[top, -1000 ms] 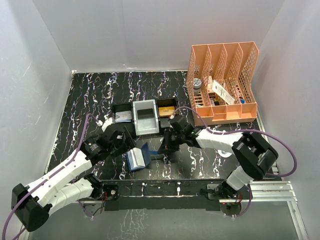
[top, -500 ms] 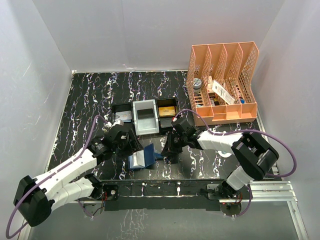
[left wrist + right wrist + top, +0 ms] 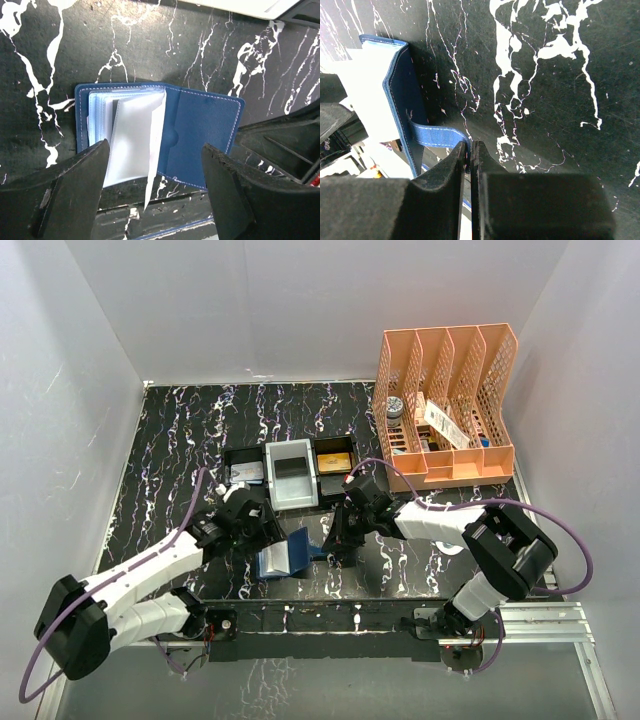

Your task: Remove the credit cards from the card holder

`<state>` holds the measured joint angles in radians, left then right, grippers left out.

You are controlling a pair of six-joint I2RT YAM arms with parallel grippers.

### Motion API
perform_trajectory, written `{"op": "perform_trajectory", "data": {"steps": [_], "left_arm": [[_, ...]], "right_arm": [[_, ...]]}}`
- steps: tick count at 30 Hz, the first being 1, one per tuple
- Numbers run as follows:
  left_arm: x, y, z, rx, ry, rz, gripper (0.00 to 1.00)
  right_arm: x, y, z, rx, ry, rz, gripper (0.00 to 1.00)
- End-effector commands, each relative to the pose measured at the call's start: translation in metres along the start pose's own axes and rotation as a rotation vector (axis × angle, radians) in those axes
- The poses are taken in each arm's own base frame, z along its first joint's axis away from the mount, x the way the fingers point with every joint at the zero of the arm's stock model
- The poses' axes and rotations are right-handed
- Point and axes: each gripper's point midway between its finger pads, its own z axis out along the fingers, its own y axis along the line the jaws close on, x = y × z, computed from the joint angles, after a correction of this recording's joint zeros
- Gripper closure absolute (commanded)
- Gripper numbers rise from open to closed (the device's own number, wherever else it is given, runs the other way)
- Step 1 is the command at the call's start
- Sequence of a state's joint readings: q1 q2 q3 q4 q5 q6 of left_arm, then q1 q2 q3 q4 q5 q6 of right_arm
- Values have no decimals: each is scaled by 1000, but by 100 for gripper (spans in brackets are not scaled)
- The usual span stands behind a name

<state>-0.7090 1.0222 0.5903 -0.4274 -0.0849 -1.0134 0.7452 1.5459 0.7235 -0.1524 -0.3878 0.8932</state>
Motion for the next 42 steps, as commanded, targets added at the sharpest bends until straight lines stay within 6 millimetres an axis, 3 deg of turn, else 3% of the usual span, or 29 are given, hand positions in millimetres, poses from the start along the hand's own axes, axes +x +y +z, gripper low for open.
{"op": "perform_trajectory", "data": {"steps": [1,9,14,19,34,42], "left_arm": [[-11,-3,8,-9,-47,38,27],[-19,-1,13,-28,-84,76,27],[-14,-8,18,22,-62,76,27],[-10,-1,24,-13,-46,74,27],[-21,8,15,-61,-102,65,25],[-13,3,21,-34,-58,75,26]], "right_arm": [[-7,6,2,-24,-28,-25,100],[-7,6,1,-22,-28,-26,100],[-7,5,2,-19,-27,-24,100],[-7,6,2,-23,-25,-25,100],[-3,-3,7,-2,-14,-18,100],[-2,-2,7,-4,-9,-19,100]]}}
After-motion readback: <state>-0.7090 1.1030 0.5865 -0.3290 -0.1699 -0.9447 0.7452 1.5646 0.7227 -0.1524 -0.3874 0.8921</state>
